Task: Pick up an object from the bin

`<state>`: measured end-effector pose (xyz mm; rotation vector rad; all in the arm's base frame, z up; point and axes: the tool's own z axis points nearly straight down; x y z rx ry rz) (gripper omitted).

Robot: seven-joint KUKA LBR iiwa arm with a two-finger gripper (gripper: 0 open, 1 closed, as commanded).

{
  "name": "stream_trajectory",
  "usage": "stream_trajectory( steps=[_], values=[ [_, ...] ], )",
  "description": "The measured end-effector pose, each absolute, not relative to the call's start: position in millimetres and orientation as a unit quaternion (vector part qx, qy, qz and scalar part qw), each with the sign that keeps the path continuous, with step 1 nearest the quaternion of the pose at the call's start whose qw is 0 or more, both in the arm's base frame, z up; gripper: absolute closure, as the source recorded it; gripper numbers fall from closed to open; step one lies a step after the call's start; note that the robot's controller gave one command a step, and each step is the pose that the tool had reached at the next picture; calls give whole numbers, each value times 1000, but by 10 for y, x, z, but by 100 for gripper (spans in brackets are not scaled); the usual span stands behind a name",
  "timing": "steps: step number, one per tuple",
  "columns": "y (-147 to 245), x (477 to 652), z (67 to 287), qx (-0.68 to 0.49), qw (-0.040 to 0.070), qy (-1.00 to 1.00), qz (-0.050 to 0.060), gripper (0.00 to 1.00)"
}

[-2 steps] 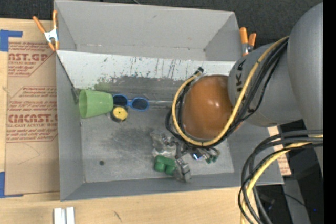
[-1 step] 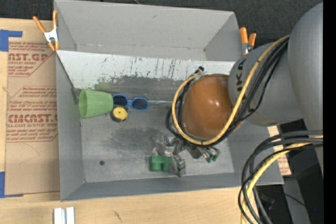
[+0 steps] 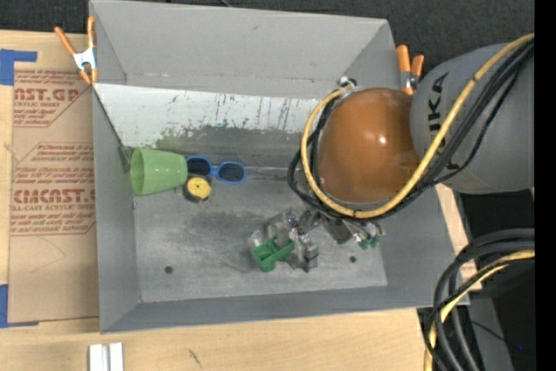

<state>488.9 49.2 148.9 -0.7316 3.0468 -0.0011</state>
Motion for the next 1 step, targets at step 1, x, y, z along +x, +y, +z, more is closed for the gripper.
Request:
stream_trajectory(
  steps=[1],
  values=[
    [500,4897,1757,-233,2,972,0,100]
  ],
)
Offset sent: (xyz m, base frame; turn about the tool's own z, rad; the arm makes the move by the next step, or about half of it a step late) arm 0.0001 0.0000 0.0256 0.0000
